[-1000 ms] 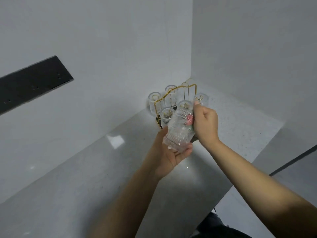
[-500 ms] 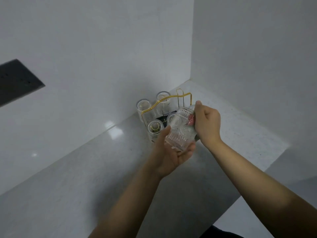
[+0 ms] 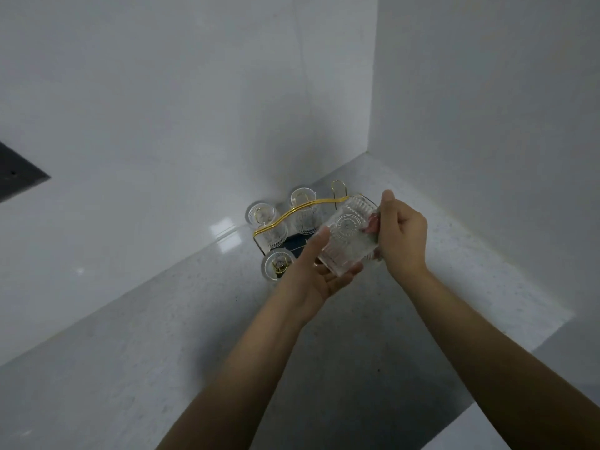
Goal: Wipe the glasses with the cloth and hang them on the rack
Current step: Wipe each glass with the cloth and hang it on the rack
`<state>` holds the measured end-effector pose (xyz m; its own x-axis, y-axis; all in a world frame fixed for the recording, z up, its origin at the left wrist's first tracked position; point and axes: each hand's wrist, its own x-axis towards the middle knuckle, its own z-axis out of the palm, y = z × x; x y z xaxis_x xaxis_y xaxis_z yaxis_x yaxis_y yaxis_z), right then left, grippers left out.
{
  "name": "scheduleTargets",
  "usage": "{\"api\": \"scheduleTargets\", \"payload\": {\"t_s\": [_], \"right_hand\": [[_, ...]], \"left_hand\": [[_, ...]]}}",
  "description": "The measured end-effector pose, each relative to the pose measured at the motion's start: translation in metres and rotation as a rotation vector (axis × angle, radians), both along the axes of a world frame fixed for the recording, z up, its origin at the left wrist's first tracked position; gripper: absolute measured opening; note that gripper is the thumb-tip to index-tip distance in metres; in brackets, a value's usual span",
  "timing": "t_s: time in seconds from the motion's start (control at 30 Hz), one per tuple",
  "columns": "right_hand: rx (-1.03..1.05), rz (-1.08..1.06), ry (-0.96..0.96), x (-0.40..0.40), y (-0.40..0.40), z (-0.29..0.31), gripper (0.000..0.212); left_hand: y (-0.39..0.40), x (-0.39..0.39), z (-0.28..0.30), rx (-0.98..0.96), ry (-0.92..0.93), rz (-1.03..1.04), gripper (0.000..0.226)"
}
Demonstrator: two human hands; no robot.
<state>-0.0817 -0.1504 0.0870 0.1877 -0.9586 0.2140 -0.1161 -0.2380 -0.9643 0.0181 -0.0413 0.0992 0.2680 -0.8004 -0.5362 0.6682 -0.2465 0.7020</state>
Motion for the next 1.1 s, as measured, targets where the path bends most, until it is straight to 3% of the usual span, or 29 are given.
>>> {"api": "scheduleTargets", "payload": {"t_s": [0.13, 0.33, 0.47, 0.63, 0.9, 1.1], "right_hand": [[-0.058, -0.024, 0.016, -0.004, -0.019, -0.005, 0.061], [0.165, -0.18, -0.022, -0.008, -0.054, -0.015, 0.054], [0.27, -0.182, -0.02, -0.007, -0.061, -0.013, 0.055], [0.376, -0.167, -0.027, -0.004, -0.063, -0.015, 0.057], [0.396, -0.143, -0.019, -0.002, -0.072, -0.026, 0.055], [0.434, -0.141, -0.026, 0.002, -0.075, -0.039, 0.055]], "left_hand": [[-0.023, 0.007, 0.0, 0.013, -0.186, -0.042, 0.028], [-0.061, 0.036, 0.005, 0.092, -0.648, 0.029, 0.086], [-0.097, 0.056, 0.021, 0.058, -0.91, 0.021, 0.071], [-0.14, 0.067, 0.016, 0.133, -1.355, -0.052, 0.073], [-0.188, 0.076, 0.001, 0.334, -1.683, -0.353, 0.067], [-0.197, 0.078, -0.029, 0.474, -1.717, -0.534, 0.077]]}}
